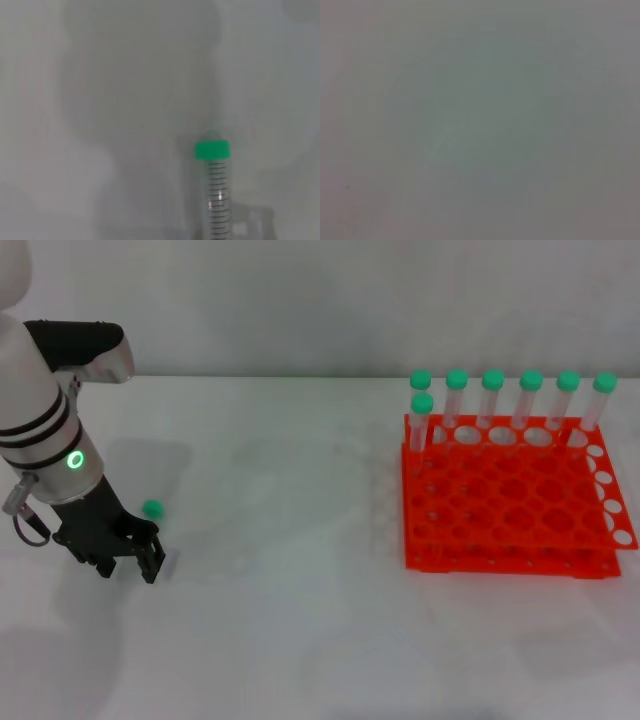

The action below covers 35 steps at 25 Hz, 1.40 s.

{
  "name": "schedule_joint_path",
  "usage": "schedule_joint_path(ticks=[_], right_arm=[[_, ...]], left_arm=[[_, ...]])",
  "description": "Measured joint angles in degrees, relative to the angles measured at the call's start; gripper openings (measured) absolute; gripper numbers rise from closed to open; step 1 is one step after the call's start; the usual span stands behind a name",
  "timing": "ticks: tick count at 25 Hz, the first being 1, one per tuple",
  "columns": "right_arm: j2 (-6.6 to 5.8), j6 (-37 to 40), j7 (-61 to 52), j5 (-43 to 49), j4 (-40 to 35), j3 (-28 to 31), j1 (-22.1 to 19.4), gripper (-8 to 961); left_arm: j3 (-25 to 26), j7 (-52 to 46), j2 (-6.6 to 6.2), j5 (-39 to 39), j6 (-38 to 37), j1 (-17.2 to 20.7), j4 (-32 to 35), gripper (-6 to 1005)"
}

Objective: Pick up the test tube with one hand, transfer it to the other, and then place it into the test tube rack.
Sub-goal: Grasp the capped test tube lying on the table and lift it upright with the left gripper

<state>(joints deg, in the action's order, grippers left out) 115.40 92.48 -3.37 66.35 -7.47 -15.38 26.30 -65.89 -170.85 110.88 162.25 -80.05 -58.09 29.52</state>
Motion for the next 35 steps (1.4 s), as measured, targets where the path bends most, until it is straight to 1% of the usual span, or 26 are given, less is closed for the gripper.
schedule_joint_path(ticks=[11,14,19,25,35], right_arm=[[0.0,-0.8,-0.1,0.0,0.0,-0.1,0.6,869],[0.0,-1.1,-0.1,0.0,0.0,-0.1,0.8,869],[0.0,-1.2,-0.1,0.0,0.0,-0.1,0.9,869],[0.0,-1.9,-0.1,0.0,0.0,-0.1,1.3,869],[0.0,-2.0,-0.2,0.0,0.0,-0.3,1.6,868]], left_arm=[[0.0,0.1,0.04,0.0,0.2,0.7,0.0,538],[0.0,0.0,0.03,0.0,0.4,0.8,0.0,429],[0.0,-0.1,-0.01,0.0,0.8,1.0,0.0,409],[-0.1,-0.1,-0.02,0.0,1.4,1.0,0.1,316],[-0.1,0.0,-0.01,0.0,2.7,1.0,0.1,202]])
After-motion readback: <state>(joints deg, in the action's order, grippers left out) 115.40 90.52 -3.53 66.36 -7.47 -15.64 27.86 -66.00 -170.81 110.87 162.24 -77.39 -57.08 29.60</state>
